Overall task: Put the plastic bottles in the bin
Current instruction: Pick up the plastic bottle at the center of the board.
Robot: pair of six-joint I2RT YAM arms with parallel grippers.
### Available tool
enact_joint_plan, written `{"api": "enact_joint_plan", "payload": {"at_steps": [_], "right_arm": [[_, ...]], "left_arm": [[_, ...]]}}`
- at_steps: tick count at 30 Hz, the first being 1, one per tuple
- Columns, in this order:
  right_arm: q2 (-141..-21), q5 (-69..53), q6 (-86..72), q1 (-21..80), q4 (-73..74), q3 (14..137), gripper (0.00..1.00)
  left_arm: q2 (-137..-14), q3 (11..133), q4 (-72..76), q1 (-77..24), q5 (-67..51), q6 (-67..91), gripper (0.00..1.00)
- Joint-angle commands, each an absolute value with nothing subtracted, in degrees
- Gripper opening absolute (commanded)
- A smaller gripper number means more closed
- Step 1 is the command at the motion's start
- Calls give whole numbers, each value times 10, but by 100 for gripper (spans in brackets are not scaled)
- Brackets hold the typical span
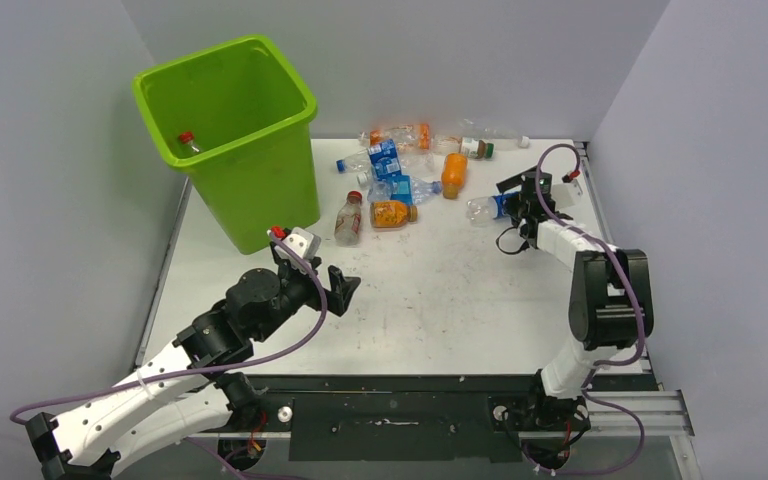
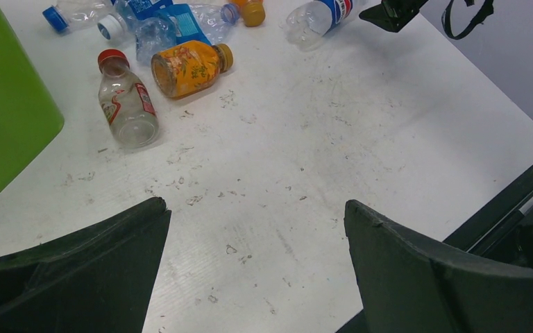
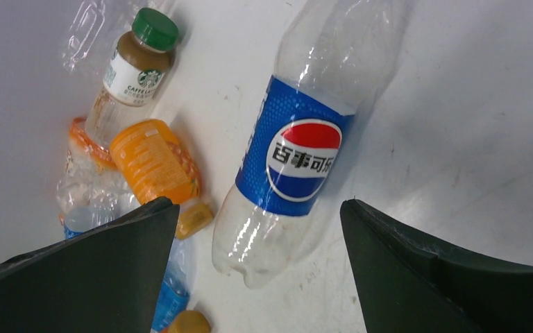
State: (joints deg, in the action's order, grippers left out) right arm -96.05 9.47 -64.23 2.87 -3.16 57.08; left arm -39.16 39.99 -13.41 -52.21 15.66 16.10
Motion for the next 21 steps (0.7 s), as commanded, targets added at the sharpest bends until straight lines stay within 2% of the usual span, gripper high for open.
{"api": "enact_joint_plan", "payload": {"at_steps": [1, 16, 21], "right_arm": [[-1010, 81, -668, 13, -43, 617, 90], [-1119, 70, -662, 10, -35, 683, 90], [-1137, 48, -647, 10, -44, 667, 97]], "left_arm": [[-387, 402, -109, -525, 168, 168, 96], [-402, 407, -116, -525, 173, 165, 96], [-404, 407, -117, -525, 173, 165, 96]]}}
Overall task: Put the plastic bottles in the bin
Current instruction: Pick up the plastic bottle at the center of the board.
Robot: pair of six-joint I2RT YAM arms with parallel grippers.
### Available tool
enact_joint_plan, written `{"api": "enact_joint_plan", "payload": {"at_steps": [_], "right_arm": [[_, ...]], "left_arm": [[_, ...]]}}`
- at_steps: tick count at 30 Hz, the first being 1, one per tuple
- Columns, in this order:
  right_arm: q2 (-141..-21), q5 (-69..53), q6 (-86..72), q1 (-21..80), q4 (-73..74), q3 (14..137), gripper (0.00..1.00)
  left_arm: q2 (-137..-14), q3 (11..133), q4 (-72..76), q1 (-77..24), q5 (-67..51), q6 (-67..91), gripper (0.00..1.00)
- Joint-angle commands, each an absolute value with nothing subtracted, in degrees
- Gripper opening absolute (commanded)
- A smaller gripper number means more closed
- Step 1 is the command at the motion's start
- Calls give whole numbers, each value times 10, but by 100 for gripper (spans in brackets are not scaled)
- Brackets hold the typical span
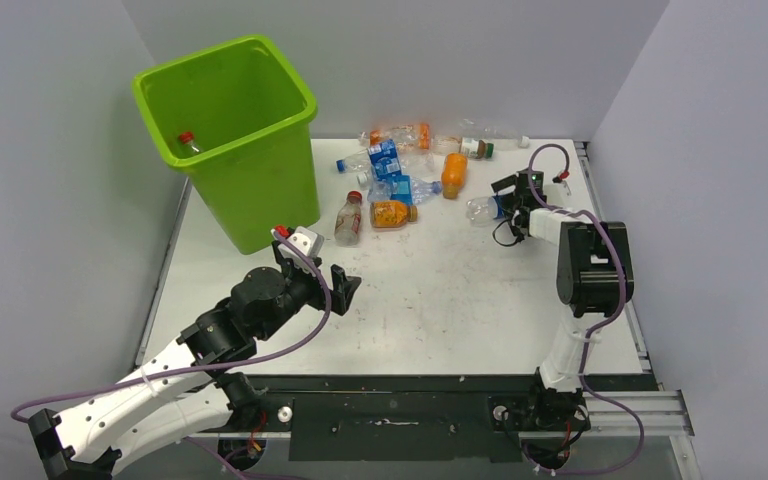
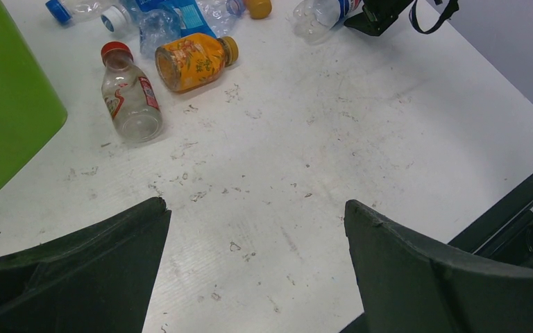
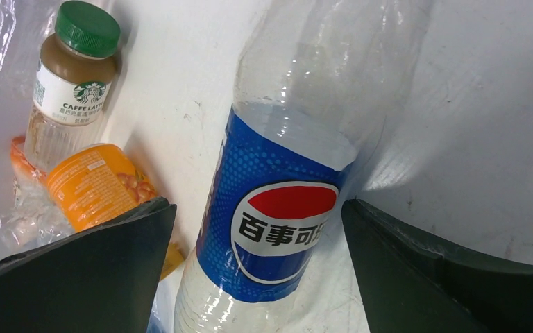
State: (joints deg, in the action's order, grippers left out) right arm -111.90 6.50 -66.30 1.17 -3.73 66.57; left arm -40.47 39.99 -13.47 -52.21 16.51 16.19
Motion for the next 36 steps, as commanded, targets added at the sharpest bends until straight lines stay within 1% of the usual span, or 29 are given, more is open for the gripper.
{"api": "enact_joint_plan", "payload": {"at_steps": [1, 3, 8, 10, 14, 19, 22, 24, 27, 30, 31, 34, 36], "right_arm": [[-1137, 44, -644, 10, -48, 661, 100], [-1138, 33, -635, 9, -57, 648, 91], [-1133, 10, -628, 5, -71, 615, 64], [-1128, 5, -631, 4, -80, 603, 55], [-1106, -13, -628, 4, -84, 589, 41], [-1015, -23, -629, 12, -109, 556, 31], [-941, -25, -617, 25, -124, 533, 27], [-884, -25, -599, 36, -139, 510, 22], [-791, -8, -553, 73, -146, 476, 6], [-694, 23, -476, 134, -132, 447, 5], [-666, 11, -446, 157, -139, 434, 5], [-582, -89, -347, 230, -158, 393, 5], [-514, -122, -280, 297, -141, 369, 5]], "left_arm": [[-404, 407, -117, -525, 171, 165, 96], [-405, 407, -116, -525, 170, 165, 96], [-403, 407, -118, -525, 172, 165, 96], [-402, 406, -117, -525, 173, 166, 96], [-400, 405, -117, -525, 175, 167, 96], [-398, 402, -114, -525, 182, 168, 96], [-398, 399, -110, -525, 185, 168, 96], [-397, 397, -109, -525, 186, 169, 96], [-396, 393, -101, -525, 187, 171, 96], [-389, 385, -87, -526, 186, 172, 96], [-386, 381, -80, -526, 184, 173, 96], [-366, 366, -49, -526, 174, 175, 96], [-349, 353, -12, -525, 165, 187, 96]]}}
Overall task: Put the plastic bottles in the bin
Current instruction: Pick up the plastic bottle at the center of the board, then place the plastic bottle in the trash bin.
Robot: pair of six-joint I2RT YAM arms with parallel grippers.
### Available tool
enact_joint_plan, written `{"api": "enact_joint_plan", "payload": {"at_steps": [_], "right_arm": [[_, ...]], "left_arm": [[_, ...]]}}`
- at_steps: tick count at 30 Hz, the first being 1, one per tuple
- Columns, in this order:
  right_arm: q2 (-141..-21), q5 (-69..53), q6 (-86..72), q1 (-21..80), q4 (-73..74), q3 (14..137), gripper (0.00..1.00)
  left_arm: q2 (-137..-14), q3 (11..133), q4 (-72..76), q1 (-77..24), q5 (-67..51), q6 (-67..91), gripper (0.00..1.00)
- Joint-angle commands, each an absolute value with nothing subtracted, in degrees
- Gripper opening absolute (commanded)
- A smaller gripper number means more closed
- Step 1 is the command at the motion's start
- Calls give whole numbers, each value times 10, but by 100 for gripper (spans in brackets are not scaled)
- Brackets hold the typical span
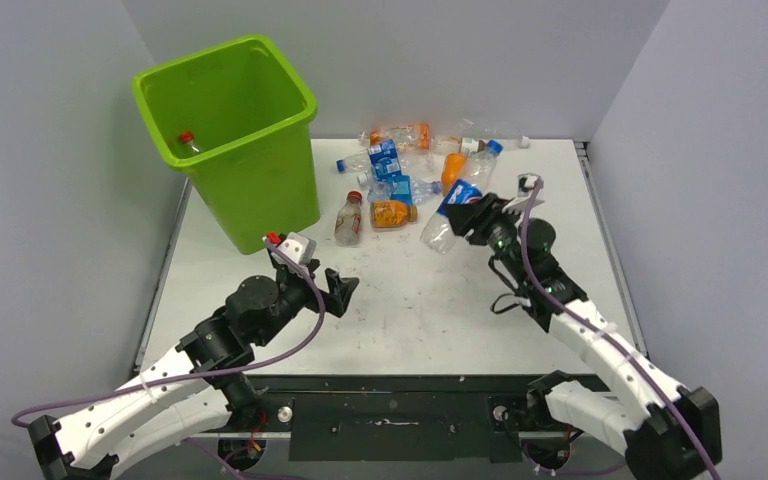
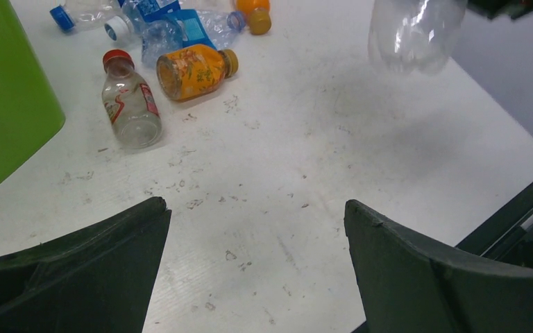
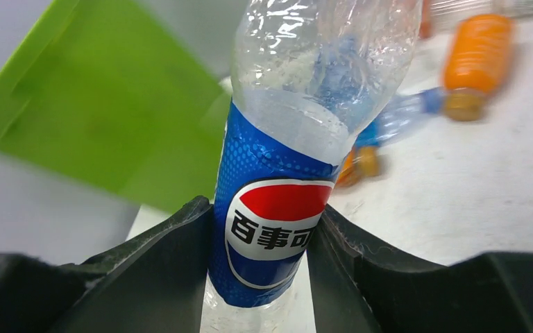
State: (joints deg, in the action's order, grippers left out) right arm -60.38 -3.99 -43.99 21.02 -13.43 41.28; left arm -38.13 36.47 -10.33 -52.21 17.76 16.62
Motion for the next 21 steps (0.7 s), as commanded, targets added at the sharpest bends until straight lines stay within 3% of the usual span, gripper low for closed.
{"api": "enact_joint_plan", "payload": {"at_steps": [1, 8, 14, 21], "right_arm": [[-486, -124, -260, 327, -128, 364, 5], [-382, -232, -210, 411, -93, 324, 5], [-395, -333, -207, 414, -118, 328, 5], [-412, -352, -224, 426, -162, 320, 5]], "left_arm": [[-342, 351, 10, -524, 159, 203, 96], [-372, 381, 136, -521, 42, 299, 96], [-456, 438, 164, -513, -35, 312, 96], [-510, 467, 198, -513, -82, 344, 96]]}}
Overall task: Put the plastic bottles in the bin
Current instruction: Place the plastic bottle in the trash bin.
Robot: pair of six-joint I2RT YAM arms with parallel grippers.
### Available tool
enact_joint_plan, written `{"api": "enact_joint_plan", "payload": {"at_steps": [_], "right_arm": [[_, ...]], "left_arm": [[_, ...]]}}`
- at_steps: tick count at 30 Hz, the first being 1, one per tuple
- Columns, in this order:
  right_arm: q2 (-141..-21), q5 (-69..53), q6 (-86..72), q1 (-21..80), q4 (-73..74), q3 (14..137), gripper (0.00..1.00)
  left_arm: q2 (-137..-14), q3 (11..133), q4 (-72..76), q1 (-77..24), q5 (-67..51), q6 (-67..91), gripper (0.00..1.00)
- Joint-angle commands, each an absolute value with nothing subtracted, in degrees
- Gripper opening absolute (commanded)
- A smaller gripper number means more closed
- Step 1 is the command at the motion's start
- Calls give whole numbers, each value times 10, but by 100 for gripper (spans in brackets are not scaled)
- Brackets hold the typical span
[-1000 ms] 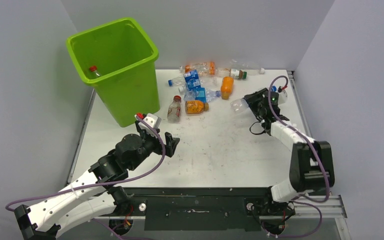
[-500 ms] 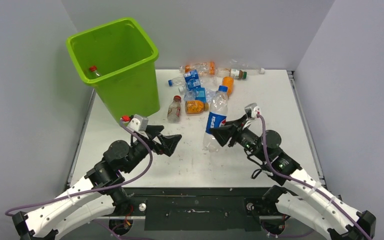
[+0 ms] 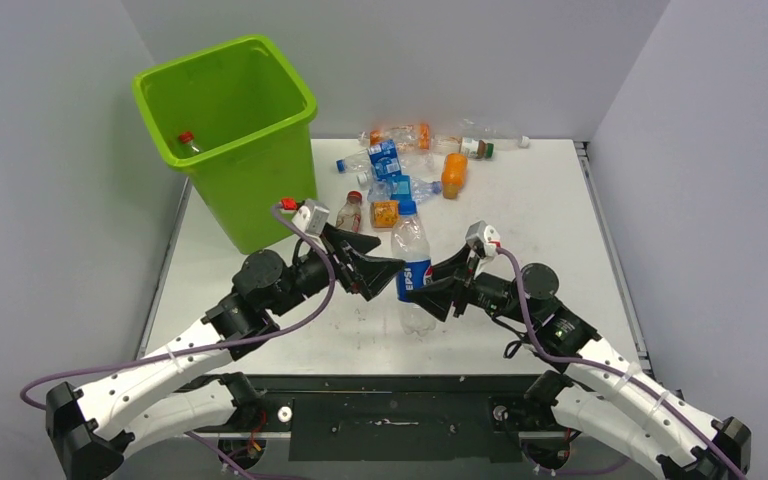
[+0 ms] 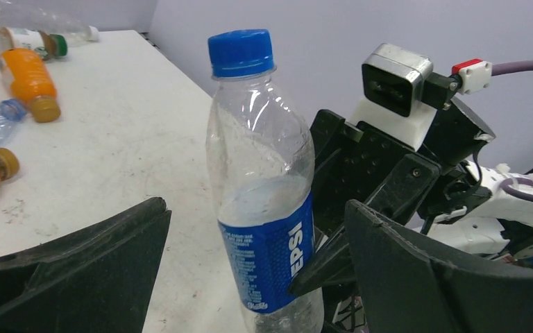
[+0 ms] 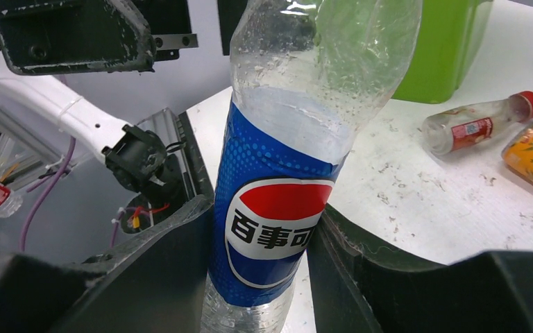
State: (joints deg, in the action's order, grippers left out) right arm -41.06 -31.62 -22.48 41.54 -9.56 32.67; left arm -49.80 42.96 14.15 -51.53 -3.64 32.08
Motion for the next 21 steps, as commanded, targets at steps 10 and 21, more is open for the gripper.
{"api": "enact_joint_plan", "payload": {"at_steps": [10, 21], "right_arm": [[-427, -329, -206, 463, -159, 327, 5], [-444, -277, -200, 478, -112, 337, 56]], "left_arm": [[-549, 473, 191, -512, -104, 348, 87], [-544, 453, 239, -513, -129, 352, 28]]}}
